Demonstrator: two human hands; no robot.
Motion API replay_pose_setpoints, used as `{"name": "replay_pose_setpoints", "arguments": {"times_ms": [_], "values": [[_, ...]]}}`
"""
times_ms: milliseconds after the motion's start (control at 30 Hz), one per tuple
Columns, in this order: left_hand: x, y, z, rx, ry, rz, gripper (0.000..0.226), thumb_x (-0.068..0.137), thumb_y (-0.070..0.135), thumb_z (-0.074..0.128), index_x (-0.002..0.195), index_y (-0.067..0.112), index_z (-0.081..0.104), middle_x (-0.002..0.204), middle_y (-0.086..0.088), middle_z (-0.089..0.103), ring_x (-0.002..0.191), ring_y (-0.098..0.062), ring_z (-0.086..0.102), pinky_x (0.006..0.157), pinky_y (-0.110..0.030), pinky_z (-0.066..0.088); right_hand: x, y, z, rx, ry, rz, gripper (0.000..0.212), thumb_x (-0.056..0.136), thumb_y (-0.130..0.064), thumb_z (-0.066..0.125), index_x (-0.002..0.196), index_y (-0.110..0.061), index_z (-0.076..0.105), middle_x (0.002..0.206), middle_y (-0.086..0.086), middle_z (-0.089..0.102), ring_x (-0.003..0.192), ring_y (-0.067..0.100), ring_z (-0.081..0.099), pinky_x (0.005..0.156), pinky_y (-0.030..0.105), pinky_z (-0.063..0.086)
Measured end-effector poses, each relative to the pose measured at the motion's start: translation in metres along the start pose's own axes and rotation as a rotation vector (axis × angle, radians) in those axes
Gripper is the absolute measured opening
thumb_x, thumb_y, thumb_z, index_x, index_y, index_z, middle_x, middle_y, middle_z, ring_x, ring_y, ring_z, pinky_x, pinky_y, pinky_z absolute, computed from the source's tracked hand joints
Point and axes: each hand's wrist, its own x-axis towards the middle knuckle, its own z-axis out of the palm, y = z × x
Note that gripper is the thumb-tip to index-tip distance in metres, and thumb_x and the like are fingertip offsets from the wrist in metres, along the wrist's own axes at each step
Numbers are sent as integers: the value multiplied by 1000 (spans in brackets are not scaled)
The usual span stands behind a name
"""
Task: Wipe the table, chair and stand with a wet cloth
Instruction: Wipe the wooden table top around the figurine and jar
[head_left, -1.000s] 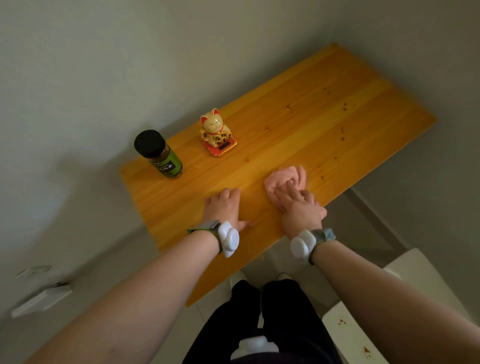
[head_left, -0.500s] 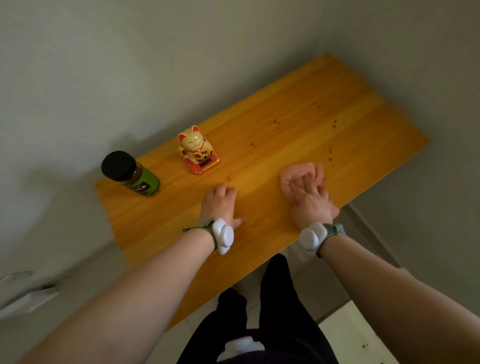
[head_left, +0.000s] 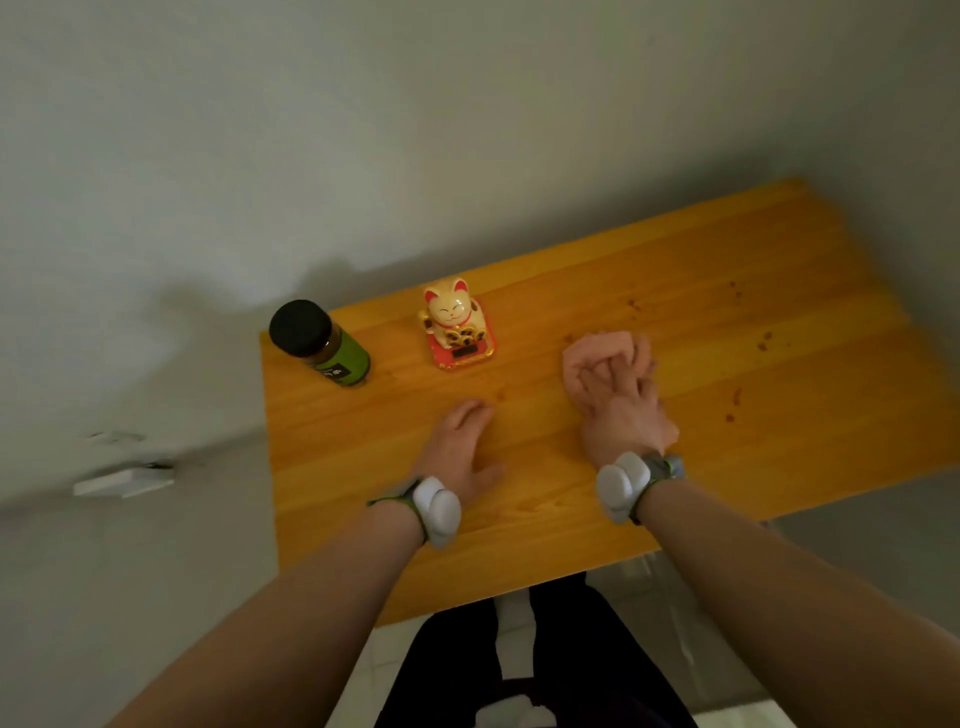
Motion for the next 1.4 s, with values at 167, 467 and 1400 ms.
{"name": "replay_pose_setpoints", "arguments": {"times_ms": [167, 467, 1400], "values": [[10, 6, -21, -216, 487, -231, 66, 85, 23, 65, 140, 8, 32, 142, -12, 35, 132, -25, 33, 104, -26, 27, -37, -38, 25, -64, -3, -529, 56, 80, -30, 57, 133, -41, 45, 152, 2, 25, 129, 39, 33, 93, 46, 37], [70, 4, -70, -381, 510, -375, 96, 80, 31, 71, 148, 9, 7, 154, -10, 20, 143, -26, 18, 114, -35, 21, 10, -21, -4, -10, 132, -166, 50, 90, -37, 46, 136, -48, 32, 157, -11, -3, 128, 30, 32, 85, 45, 47], [-58, -89, -45, -525, 603, -404, 63, 74, 26, 76, 129, 16, 47, 112, 3, 44, 107, -17, 50, 89, -29, 46, 17, -146, 24, -171, 79, -604, 52, 86, -18, 52, 135, -33, 47, 154, -1, 25, 121, 37, 36, 93, 42, 38]]}}
